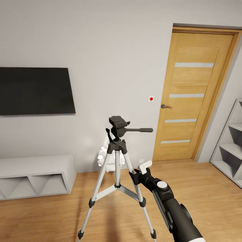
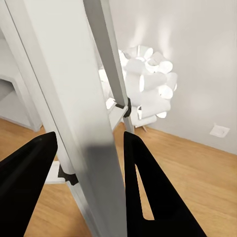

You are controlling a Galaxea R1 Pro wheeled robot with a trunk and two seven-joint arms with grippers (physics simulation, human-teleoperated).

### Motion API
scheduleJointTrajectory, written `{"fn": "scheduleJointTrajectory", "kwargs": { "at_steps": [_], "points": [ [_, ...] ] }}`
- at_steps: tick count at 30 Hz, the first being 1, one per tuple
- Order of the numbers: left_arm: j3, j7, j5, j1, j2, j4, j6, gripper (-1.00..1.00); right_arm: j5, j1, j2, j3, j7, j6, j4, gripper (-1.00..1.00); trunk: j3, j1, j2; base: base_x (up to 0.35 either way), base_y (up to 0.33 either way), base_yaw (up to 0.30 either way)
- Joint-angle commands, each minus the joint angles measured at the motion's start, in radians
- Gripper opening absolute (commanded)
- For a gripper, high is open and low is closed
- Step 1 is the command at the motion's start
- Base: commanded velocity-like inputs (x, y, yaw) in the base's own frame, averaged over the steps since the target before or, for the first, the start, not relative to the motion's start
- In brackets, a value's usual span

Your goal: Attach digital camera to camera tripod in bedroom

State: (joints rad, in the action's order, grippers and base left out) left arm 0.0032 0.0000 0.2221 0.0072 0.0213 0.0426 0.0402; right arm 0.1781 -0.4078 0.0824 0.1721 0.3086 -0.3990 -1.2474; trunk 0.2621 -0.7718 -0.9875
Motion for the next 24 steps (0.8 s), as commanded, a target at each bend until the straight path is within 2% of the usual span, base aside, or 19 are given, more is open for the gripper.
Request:
{"fn": "scheduleJointTrajectory", "kwargs": {
  "at_steps": [1,24],
  "points": [
    [0.0,0.0,0.006,0.001,0.0,0.002,0.001,1.0,0.009,0.0,0.0,-0.002,0.007,-0.004,0.025,-1.0,0.001,0.0,-0.001,0.0,0.0,0.0],
    [0.0,0.0,0.006,0.001,0.0,0.002,0.001,1.0,0.014,0.0,0.0,-0.003,0.009,-0.003,0.025,-1.0,0.001,0.0,-0.001,0.0,0.0,0.0]
  ]
}}
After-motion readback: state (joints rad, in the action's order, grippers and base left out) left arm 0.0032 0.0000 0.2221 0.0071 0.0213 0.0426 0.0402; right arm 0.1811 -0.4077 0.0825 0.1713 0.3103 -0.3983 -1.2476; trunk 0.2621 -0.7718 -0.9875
